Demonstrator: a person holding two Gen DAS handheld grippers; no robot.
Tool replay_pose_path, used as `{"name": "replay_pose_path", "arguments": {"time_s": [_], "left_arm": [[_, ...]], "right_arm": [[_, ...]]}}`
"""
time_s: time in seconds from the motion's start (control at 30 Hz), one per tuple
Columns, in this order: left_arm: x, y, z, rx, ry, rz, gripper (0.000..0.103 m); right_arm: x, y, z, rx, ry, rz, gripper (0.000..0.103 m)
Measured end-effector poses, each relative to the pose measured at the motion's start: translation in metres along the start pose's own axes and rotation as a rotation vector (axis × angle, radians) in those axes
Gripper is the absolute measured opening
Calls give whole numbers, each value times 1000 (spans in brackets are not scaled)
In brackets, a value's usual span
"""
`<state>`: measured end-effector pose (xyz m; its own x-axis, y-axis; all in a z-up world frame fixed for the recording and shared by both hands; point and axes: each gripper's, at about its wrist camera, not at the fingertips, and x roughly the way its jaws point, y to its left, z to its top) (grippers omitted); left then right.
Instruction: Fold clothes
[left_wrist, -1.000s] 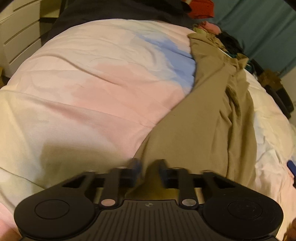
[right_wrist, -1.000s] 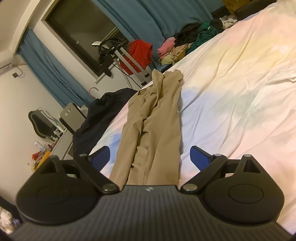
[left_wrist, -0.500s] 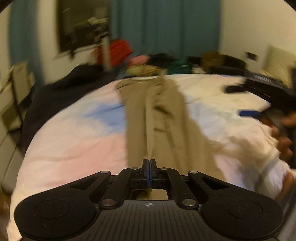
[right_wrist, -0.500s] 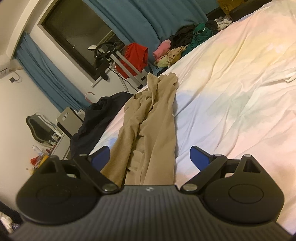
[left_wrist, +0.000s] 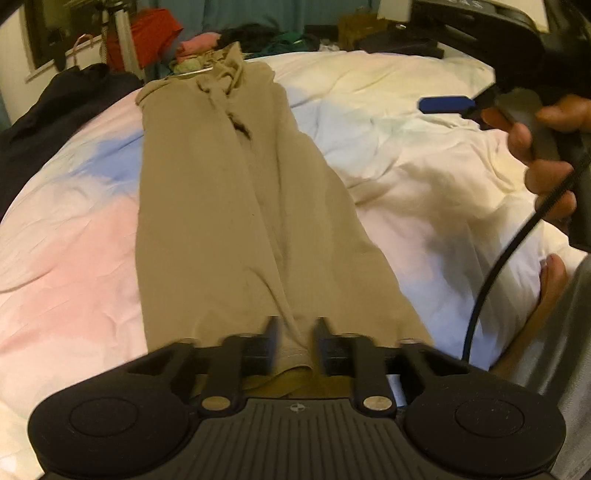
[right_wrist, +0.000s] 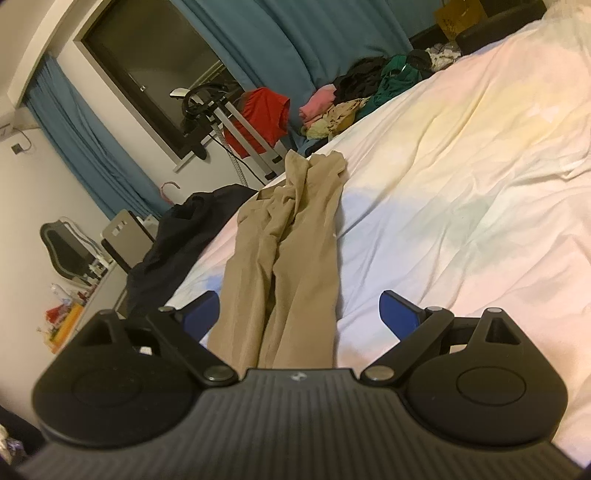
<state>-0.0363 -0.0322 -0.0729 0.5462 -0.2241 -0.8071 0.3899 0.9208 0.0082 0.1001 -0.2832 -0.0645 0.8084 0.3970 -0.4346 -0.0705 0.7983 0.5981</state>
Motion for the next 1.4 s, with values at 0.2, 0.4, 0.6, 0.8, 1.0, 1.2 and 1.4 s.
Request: {"name": "replay_pose_path", "arguments": {"time_s": [0.2, 0.4, 0.6, 0.8, 1.0, 1.2, 1.4], "left_arm": [[-21, 20, 17, -87, -138, 19, 70], [-39, 25, 50, -106, -327, 98, 88], [-36, 23, 80, -127, -435, 127, 102], [2, 26, 104, -100, -422, 205, 103], [20, 53, 89, -226, -391, 201, 103], [17, 75, 82, -244, -423, 245, 103], [26, 103, 83, -297, -433, 273, 103]], "right_arm": [[-9, 11, 5, -100, -65, -23, 95], [-16, 33, 3, -277, -145, -59, 95], [-20, 47, 2, -372, -214, -109, 95], [-23, 51, 4, -392, -254, -121, 95], [-13, 54, -6, -426, -270, -101, 95], [40, 73, 10, -430, -187, -71, 94], [139, 98, 34, -476, -53, -3, 66]]}}
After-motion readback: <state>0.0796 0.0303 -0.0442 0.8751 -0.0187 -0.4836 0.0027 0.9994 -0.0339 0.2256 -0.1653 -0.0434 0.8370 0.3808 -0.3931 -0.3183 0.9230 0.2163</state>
